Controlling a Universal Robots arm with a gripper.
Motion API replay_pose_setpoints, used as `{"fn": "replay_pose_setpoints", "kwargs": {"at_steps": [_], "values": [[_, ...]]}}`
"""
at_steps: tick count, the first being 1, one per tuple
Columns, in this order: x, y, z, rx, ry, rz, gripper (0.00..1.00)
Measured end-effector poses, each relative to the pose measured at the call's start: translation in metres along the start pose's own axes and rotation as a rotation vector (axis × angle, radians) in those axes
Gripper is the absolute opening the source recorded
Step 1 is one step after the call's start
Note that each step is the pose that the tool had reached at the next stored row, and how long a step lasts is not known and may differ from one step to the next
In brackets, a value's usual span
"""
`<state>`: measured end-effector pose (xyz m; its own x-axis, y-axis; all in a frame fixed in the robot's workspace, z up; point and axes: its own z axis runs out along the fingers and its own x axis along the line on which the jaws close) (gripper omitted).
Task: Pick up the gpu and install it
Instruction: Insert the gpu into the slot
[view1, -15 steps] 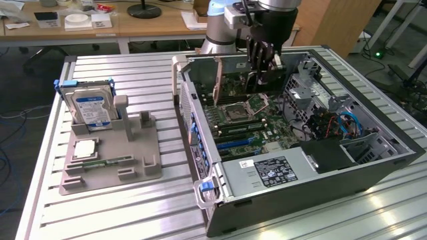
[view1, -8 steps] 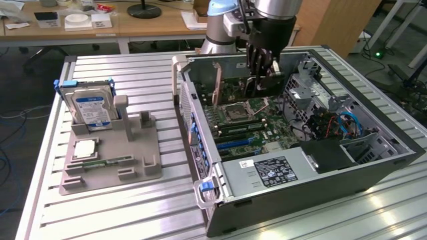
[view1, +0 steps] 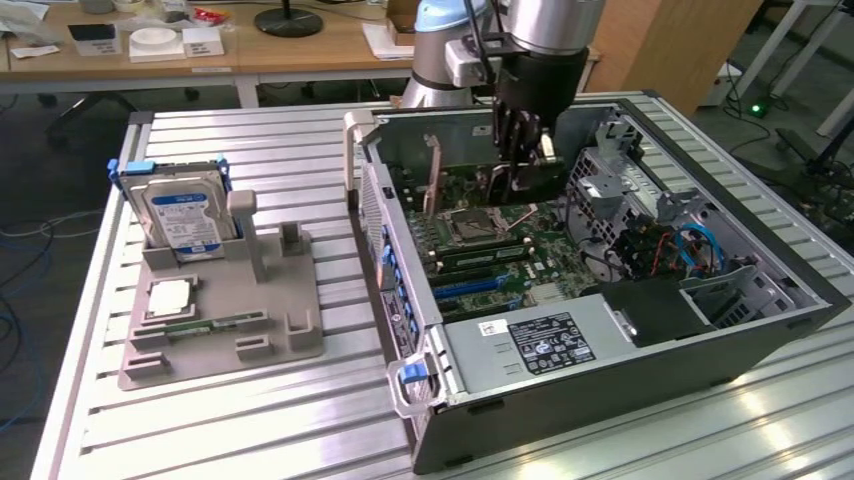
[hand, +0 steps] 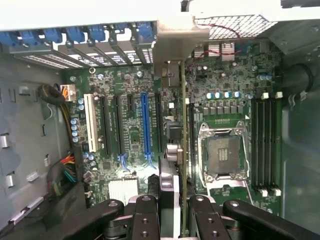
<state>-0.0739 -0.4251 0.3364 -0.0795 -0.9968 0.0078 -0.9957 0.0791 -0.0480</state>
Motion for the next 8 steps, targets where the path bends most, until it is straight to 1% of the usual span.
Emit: {"fn": "replay_pose_setpoints", "kwargs": {"at_steps": [3, 5, 6, 8], "values": [[0.007, -0.0004, 0.0053, 0.0, -0.0003, 0.0, 0.28], [0.007, -0.0002, 0.009, 0.0, -0.0004, 0.0, 0.28], [0.007, -0.0001, 0.0106, -0.0001, -0.0025, 0.0, 0.28], [0.007, 0.0, 0.0132, -0.0008, -0.0104, 0.0, 0.28]]}}
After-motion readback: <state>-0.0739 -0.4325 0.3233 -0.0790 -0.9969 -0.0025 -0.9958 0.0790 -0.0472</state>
